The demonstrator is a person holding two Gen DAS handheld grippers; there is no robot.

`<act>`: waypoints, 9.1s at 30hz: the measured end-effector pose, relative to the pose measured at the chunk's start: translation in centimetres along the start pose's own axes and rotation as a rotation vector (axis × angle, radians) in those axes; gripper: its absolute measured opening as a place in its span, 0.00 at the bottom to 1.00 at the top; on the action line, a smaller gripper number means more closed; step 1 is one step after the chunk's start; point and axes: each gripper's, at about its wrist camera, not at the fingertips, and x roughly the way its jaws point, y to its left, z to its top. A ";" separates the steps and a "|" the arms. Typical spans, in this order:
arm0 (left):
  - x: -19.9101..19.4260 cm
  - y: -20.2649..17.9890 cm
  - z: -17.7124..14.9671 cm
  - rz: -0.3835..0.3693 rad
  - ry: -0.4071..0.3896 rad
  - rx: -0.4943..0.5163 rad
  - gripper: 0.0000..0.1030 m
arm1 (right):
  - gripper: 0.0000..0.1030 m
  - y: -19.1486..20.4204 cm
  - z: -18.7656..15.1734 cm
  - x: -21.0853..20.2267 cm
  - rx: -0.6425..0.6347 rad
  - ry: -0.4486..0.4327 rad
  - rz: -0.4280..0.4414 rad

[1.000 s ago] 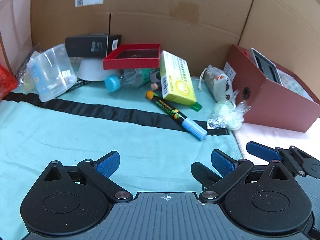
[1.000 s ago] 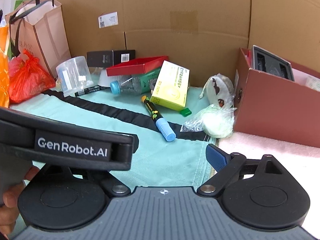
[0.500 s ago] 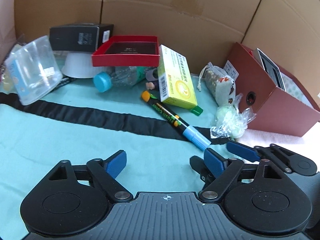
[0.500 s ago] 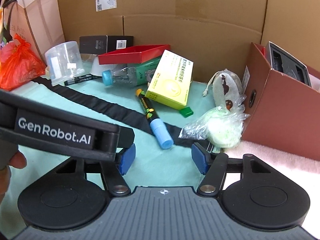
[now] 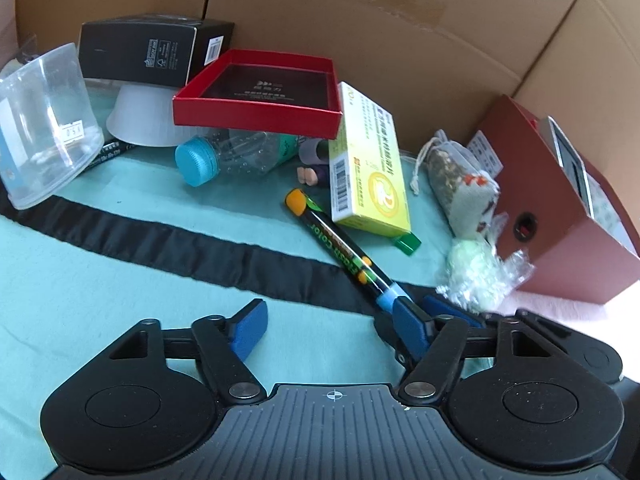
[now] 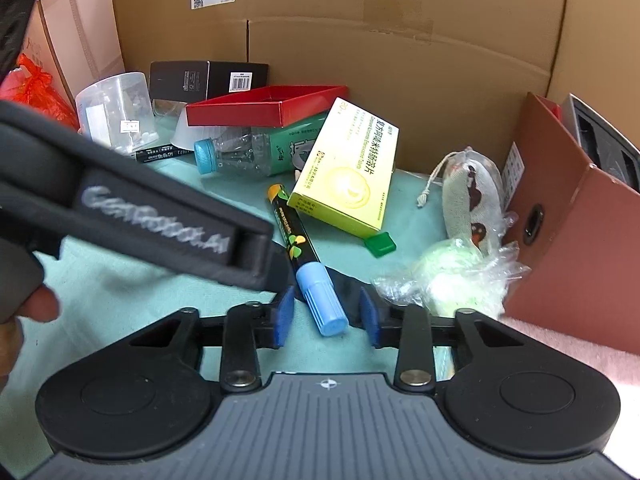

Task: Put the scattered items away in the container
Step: 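Close the right tool on the blue cap while the left tool grips the marker body, then lift the marker and carry it over the red container with both tools, then open both tools to drop the marker into the red container, then move both tools back toward the plastic-wrapped ball on the cloth, then close the left tool on the plastic-wrapped ball while the right tool grips it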

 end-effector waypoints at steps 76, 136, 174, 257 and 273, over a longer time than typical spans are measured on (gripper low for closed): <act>-6.5 -6.0 -7.0 0.041 0.032 0.174 0.19 | 0.21 4.0 -5.6 -10.4 0.140 0.008 0.126; 3.1 -29.7 7.1 -0.148 -0.205 0.464 0.75 | 0.78 -24.6 0.4 -7.8 0.342 -0.272 -0.365; -3.5 -26.9 3.0 -0.132 -0.260 0.467 0.95 | 1.00 -17.9 0.8 -14.3 0.291 -0.315 -0.360; 4.1 -9.3 0.9 -0.201 0.065 0.296 0.48 | 0.69 -7.2 -2.0 -0.8 0.370 -0.066 -0.062; 3.6 -9.8 0.5 -0.174 0.060 0.321 0.36 | 0.40 -5.2 -2.0 -1.2 0.265 -0.079 -0.070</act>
